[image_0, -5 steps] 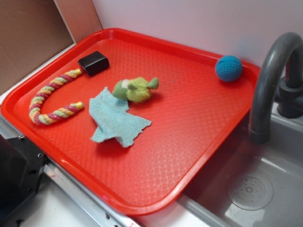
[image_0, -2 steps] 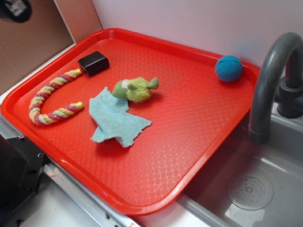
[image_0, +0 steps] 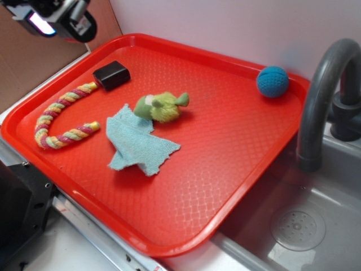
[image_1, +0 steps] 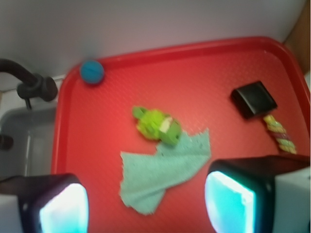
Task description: Grab the blue ball.
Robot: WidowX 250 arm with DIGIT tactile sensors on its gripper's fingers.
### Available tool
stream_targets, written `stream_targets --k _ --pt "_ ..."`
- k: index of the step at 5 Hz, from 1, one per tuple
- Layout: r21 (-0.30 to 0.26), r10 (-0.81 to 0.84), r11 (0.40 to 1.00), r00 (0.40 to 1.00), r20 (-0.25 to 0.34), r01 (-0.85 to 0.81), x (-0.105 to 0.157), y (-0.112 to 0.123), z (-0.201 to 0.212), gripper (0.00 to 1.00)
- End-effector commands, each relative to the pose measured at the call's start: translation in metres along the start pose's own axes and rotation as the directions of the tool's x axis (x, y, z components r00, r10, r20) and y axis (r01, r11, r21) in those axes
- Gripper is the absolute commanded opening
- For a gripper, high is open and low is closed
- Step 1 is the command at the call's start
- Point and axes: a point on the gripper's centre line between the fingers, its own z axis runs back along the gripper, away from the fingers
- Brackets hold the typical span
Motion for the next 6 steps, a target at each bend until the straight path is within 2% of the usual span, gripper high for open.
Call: stream_targets --k 1,4,6 --pt "-0.04 -0.033 0.999 0.999 0.018 0.034 0.027 -0.029 -0.037 1.0" --pt "0.034 -0.079 0.996 0.997 -0.003 0.079 0.063 -0.065 -0.104 1.0" --pt "0.074 -0.052 0.996 0.997 0.056 0.048 0.091 -0.072 -0.14 1.0"
